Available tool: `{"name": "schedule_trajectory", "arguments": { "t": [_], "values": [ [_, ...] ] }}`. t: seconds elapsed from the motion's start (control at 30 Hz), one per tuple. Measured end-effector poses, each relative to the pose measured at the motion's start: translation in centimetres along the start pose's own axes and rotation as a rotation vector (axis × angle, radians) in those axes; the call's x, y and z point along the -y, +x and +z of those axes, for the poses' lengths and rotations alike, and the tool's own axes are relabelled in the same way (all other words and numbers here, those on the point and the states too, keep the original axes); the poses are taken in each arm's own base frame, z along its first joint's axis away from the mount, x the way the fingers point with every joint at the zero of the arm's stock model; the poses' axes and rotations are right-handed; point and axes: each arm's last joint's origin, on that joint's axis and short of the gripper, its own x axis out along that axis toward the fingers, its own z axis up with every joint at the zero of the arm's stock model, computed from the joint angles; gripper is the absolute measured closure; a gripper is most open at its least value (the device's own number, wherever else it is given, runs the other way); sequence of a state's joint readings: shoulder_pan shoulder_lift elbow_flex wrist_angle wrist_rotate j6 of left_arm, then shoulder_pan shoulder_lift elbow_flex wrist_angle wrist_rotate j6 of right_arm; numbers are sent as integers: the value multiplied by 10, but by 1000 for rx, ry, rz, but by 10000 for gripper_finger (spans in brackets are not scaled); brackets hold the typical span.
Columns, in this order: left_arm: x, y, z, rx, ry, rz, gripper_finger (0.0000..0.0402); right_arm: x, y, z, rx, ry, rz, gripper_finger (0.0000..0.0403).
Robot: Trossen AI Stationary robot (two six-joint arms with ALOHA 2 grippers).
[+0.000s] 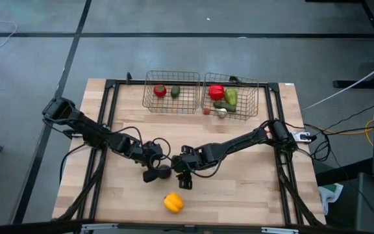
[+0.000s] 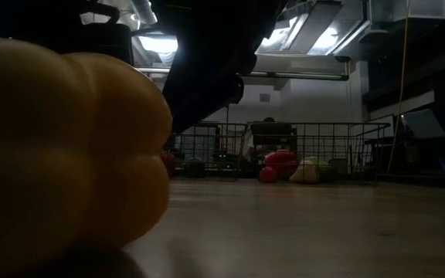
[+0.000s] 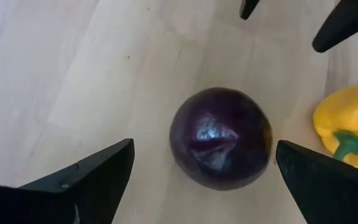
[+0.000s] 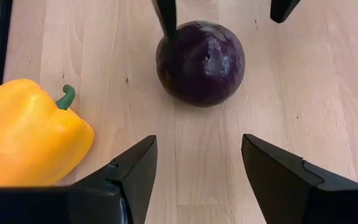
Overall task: Sort produce into baskets
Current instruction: Put the purple plum into the right gold wire basket
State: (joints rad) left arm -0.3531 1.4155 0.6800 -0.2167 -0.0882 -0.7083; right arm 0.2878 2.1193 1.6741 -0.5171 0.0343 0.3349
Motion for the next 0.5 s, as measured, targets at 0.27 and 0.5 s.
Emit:
{"name": "schedule_trajectory", "arguments": {
  "t": [0.27, 0.5],
  "values": [
    [4, 0, -4, -6, 82, -9, 15, 0, 0, 0, 0, 0, 0, 168],
    [14, 8, -10, 16, 179, -13, 15, 0, 0, 0, 0, 0, 0, 168]
  ]
}}
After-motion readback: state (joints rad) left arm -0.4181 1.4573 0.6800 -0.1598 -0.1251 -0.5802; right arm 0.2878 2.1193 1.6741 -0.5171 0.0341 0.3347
